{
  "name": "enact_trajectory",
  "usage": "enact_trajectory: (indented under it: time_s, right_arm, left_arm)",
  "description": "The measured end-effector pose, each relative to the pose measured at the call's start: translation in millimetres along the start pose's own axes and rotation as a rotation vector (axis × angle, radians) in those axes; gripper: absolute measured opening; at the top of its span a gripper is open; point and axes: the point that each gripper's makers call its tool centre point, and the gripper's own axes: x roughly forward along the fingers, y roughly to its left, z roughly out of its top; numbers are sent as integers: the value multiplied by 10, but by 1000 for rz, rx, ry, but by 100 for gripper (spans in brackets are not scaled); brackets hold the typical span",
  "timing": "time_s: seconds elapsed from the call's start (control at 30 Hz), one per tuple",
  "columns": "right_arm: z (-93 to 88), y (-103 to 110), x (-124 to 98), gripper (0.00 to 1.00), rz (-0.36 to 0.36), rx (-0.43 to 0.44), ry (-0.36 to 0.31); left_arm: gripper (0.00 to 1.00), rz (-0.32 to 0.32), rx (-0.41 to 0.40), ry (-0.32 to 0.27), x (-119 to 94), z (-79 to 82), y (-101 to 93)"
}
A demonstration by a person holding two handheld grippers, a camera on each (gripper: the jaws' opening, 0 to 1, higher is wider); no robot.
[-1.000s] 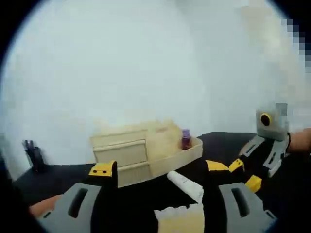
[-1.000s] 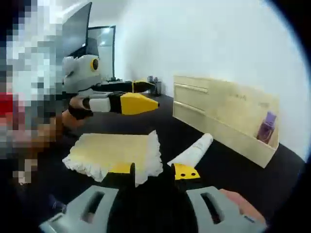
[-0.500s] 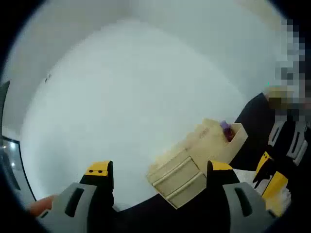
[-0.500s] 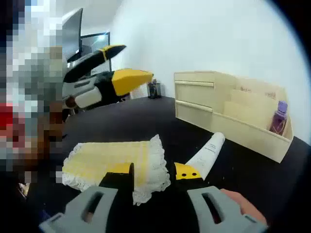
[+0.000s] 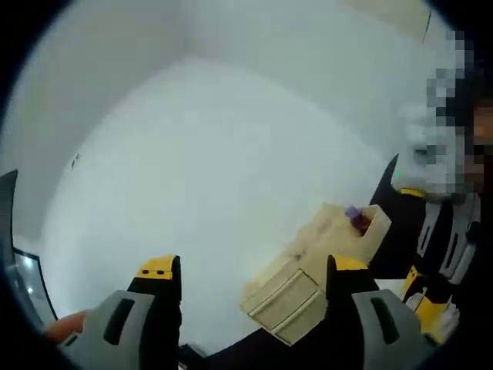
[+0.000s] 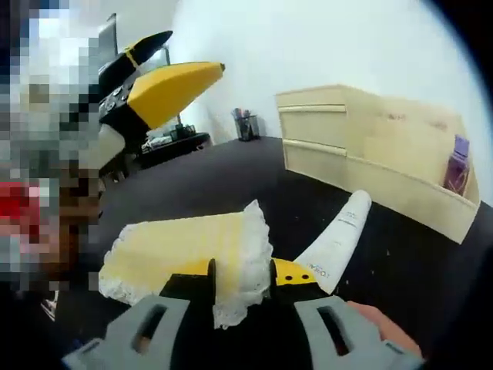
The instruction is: Open the drawer, pick up the cosmetic bottles from the table one by one, place them into the drawer, release the gripper, close the drawer, and move the gripper away
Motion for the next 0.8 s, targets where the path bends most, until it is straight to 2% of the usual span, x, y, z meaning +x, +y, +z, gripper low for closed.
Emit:
enact_trajectory:
  time_s: [0.03, 0.1, 0.17, 0.23, 0.27, 0.33, 0.43, 0.57, 0.67, 0.8]
  right_arm:
    - [5, 9, 10, 21, 8, 4, 0]
    - [5, 38, 35, 18, 28, 2, 7]
    - [11, 64, 43, 13, 44, 8, 10]
    - [16, 66, 48, 9, 43, 4, 10]
    - [23, 47, 47, 5, 34, -2, 7]
    - [34, 26, 40, 3, 33, 10, 9]
    - [61, 11, 30, 1, 39, 28, 5]
    - [118, 45, -23, 0, 38, 18, -23]
    - [161, 83, -71, 0, 18, -35, -38]
    - [302, 187, -200, 0, -8, -129, -89]
  left_arm:
    - [71, 12, 14, -13, -16, 26, 19]
    - [74, 56, 83, -82, -46, 166, 96]
    - [76, 69, 170, -129, -86, 271, 95]
    - [77, 102, 220, -195, -149, 413, 107]
    - [77, 93, 245, -222, -175, 486, 76]
    - [76, 74, 234, -239, -262, 589, 21]
    - [74, 114, 309, -267, -298, 733, 113]
    - [73, 131, 325, -300, -345, 835, 209]
    - [72, 134, 331, -304, -382, 820, 299]
    - [72, 144, 269, -277, -391, 711, 521]
